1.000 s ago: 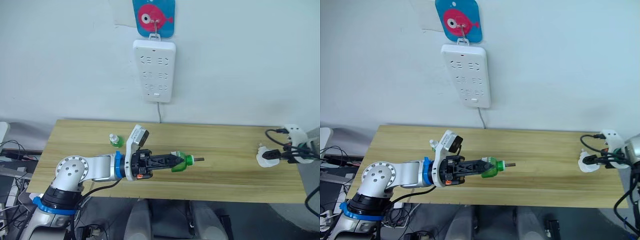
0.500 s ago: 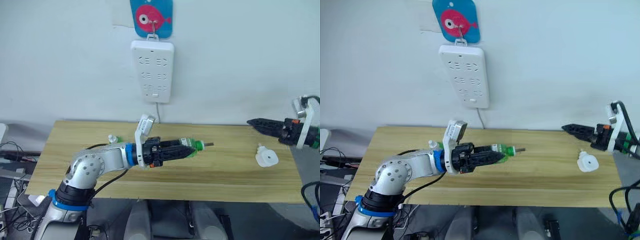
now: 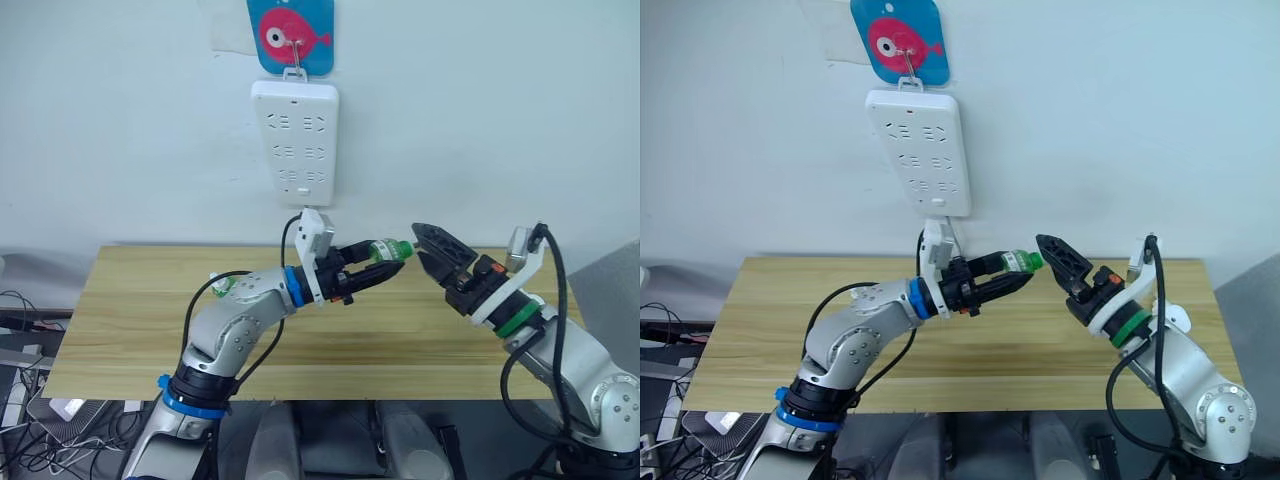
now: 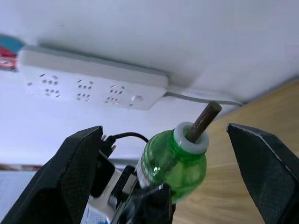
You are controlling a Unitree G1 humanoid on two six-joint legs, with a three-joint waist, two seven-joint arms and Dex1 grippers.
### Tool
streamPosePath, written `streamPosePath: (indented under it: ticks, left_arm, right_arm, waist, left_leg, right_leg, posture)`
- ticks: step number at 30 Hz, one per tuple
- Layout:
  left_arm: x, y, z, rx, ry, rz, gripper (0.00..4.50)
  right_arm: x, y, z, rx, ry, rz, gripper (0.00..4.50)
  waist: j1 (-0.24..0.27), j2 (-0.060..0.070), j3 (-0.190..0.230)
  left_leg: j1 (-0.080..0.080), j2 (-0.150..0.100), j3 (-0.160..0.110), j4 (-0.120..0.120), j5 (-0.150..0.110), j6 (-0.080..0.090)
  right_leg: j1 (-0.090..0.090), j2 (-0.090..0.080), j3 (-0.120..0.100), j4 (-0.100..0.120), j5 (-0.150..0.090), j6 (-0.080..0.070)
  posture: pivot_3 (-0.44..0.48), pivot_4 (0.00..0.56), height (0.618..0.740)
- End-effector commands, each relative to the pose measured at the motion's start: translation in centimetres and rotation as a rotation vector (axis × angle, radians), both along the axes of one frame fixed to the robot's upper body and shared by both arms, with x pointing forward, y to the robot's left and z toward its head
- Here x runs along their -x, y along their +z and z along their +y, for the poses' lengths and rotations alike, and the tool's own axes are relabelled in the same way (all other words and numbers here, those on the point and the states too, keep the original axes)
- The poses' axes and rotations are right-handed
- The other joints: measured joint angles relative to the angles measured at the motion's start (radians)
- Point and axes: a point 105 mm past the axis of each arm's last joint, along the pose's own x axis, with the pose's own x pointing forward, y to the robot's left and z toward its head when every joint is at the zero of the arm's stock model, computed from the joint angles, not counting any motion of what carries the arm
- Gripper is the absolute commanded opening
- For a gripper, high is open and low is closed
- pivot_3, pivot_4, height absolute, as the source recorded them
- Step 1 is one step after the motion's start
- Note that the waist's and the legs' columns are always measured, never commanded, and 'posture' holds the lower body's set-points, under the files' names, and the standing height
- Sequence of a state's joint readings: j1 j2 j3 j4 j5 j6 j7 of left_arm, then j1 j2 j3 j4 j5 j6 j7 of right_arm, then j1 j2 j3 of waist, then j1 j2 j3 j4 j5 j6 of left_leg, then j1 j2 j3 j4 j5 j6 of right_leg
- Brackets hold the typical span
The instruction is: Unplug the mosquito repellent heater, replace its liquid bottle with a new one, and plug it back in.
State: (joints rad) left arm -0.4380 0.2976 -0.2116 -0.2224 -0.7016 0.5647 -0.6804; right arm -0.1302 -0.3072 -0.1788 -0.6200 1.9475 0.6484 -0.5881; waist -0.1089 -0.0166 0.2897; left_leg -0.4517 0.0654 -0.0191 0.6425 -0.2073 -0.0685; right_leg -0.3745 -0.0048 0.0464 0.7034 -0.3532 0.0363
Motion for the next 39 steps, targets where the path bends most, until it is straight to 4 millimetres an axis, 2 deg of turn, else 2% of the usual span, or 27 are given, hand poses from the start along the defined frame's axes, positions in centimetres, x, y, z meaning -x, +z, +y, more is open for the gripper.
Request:
streamPosePath:
  ticks: [1, 9, 10, 13, 20, 26, 32, 33, 35, 39]
  left_arm:
    - [0.7, 1.4, -0.6, 0.033, -0.015, -0.068, 2.27]
    - [1.4, 1.6, -0.9, 0.040, -0.034, -0.067, 2.27]
    - [1.4, 1.5, -0.9, 0.039, -0.035, -0.066, 2.27]
    - [1.6, 1.5, -0.9, 0.035, -0.044, -0.064, 2.27]
    - [1.9, 1.2, -0.9, 0.026, -0.061, -0.064, 2.27]
    - [1.7, 1.2, -0.9, 0.015, -0.059, -0.072, 2.27]
    - [1.9, 0.7, -0.2, -0.060, -0.092, -0.091, 4.18]
    - [1.8, 0.6, 0.3, -0.089, -0.094, -0.104, 4.48]
    - [1.6, 0.4, 1.4, -0.149, -0.098, -0.125, 4.50]
    - [2.1, -0.3, 2.8, -0.286, -0.153, -0.171, 4.50]
  right_arm:
    - [0.4, 1.3, 0.7, -0.027, 0.008, -0.020, 4.45]
    - [0.3, 1.2, 0.9, -0.052, -0.016, 0.019, 4.45]
    - [0.2, 1.2, 0.8, -0.052, -0.025, 0.026, 4.29]
    - [0.1, 1.1, 0.5, -0.049, -0.038, 0.030, 3.50]
    - [0.5, 1.1, 0.6, -0.030, -0.024, 0.014, 0.90]
    - [0.6, 1.3, 1.0, -0.030, -0.006, -0.001, 0.86]
    - [0.3, 0.8, 0.4, 0.048, 0.011, -0.014, 0.86]
    - [0.3, 0.5, 0.0, 0.094, 0.020, -0.017, 0.86]
    - [0.0, -0.7, -1.3, 0.239, 0.032, -0.024, 0.86]
    - [-1.5, -3.5, -4.1, 0.652, -0.005, -0.117, 0.86]
  waist:
    - [0.000, 0.000, 0.000]
    - [0.000, 0.000, 0.000]
    - [0.001, 0.000, 0.000]
    - [0.001, 0.000, 0.000]
    - [0.001, 0.000, 0.000]
    - [0.001, 0.000, 0.000]
    - [0.002, 0.000, 0.000]
    - [0.002, 0.000, 0.000]
    - [0.004, 0.000, 0.000]
    - [0.011, 0.000, 0.000]
  left_leg:
    - [0.000, 0.000, 0.000, 0.000, 0.000, 0.000]
    - [0.000, 0.000, -0.001, 0.000, 0.000, 0.000]
    - [0.000, 0.000, -0.001, 0.001, 0.000, 0.000]
    - [0.000, 0.000, -0.002, 0.001, 0.000, 0.000]
    - [0.001, 0.000, -0.002, 0.002, 0.001, -0.001]
    - [0.001, 0.000, -0.002, 0.002, 0.001, -0.001]
    - [0.002, 0.000, -0.002, 0.002, 0.001, -0.001]
    - [0.002, 0.000, -0.002, 0.002, 0.001, -0.001]
    - [0.002, 0.000, -0.002, 0.002, 0.001, -0.001]
    - [0.003, 0.000, -0.002, 0.002, 0.000, 0.000]
  right_leg:
    - [0.000, 0.000, 0.000, 0.000, 0.000, 0.000]
    - [0.000, 0.000, -0.001, 0.002, 0.000, 0.000]
    - [0.000, 0.000, 0.000, 0.002, 0.000, 0.000]
    - [0.000, 0.000, -0.001, 0.004, 0.000, 0.000]
    - [0.000, 0.000, -0.001, 0.006, 0.000, 0.000]
    - [-0.001, 0.000, -0.001, 0.008, 0.000, 0.000]
    - [-0.001, 0.001, 0.000, 0.008, 0.000, 0.000]
    - [-0.001, 0.001, -0.001, 0.008, 0.000, 0.000]
    - [-0.001, 0.001, 0.000, 0.008, 0.000, 0.000]
    - [-0.001, 0.001, 0.000, 0.008, 0.000, 0.000]
  posture:
    - [-0.202, 0.254, 0.740]
    - [-0.191, 0.250, 0.740]
    - [-0.190, 0.250, 0.740]
    - [-0.191, 0.251, 0.740]
    - [-0.193, 0.256, 0.740]
    - [-0.193, 0.262, 0.740]
    - [-0.186, 0.270, 0.740]
    - [-0.181, 0.273, 0.740]
    - [-0.175, 0.275, 0.740]
    - [-0.164, 0.280, 0.740]
